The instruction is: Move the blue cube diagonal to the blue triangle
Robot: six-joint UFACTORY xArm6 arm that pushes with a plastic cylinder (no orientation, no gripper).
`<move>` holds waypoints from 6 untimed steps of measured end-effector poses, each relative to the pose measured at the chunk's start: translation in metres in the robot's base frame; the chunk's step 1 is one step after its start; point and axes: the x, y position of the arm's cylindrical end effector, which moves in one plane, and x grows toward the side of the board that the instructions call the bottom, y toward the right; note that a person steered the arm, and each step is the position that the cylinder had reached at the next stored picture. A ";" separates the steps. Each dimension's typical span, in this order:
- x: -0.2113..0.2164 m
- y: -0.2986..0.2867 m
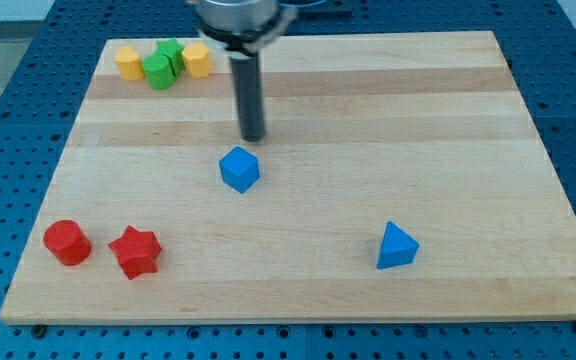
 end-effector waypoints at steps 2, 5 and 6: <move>0.063 -0.055; 0.071 0.139; 0.066 0.106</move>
